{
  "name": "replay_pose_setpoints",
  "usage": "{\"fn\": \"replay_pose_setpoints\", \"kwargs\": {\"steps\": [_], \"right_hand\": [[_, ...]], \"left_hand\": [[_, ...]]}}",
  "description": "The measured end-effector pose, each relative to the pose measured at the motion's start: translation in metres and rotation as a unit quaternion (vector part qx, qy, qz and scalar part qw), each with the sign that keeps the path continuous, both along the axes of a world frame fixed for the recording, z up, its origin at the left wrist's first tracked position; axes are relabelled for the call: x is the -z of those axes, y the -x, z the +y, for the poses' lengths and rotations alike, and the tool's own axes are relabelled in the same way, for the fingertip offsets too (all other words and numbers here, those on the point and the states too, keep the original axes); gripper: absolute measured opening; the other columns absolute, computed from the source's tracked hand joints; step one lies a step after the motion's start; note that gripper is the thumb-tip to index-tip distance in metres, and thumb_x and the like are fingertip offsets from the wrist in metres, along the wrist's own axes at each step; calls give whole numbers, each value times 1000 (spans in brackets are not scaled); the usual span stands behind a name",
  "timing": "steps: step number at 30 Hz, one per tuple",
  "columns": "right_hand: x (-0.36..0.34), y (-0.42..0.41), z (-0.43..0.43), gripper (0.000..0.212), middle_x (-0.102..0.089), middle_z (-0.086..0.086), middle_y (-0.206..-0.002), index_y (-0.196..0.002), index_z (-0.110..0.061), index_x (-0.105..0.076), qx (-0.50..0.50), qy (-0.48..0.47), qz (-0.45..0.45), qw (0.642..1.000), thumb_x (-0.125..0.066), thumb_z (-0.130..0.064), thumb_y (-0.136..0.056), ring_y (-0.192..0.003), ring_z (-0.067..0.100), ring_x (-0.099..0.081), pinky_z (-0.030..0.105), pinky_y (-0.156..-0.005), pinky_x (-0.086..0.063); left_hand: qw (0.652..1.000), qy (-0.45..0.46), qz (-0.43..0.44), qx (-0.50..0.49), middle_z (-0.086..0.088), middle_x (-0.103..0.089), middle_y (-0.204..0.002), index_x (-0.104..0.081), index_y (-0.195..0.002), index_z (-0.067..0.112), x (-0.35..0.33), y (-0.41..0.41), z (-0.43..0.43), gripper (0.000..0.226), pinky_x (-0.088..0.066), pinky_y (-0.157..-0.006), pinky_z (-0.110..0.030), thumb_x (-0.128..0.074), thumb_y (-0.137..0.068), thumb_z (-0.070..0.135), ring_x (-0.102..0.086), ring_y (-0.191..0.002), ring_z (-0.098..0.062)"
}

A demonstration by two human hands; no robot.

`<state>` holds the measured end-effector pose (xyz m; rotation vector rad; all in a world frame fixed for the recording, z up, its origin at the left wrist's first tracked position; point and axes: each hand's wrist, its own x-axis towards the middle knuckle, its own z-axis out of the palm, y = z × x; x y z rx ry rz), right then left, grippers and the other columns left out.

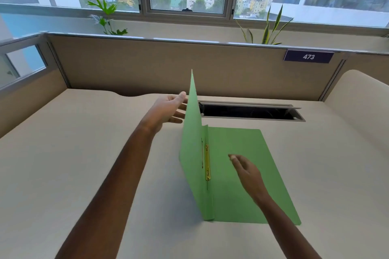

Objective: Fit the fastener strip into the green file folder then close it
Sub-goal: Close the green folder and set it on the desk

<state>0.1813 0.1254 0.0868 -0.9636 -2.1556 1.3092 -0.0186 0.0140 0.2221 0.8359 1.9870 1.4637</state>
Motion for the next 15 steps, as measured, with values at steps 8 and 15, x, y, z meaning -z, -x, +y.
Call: {"fn": "replay_pose_setpoints", "kwargs": {"steps": [8, 15], "right_hand": [[-77, -14, 37, 56, -66, 7, -94, -114, -9, -58, -2, 195, 97, 976, -23, -49, -95, -78, 19, -64, 26, -59, -50], [-84, -50, 74, 43, -72, 3, -57, -81, -11, -70, 22, 194, 33, 980, -42, -42, -93, -46, 19, -68, 23, -39, -53]], "left_hand": [[993, 34, 5, 110, -8, -58, -105, -58, -121, 1, 46, -68, 49, 37, -43, -68, -20, -41, -99, 25, -55, -82, -11], [978, 172, 47, 106, -14, -63, -122, -58, -122, 0, 104, -78, 65, 38, -44, -104, -38, -43, -97, 25, -58, -114, -27]]}}
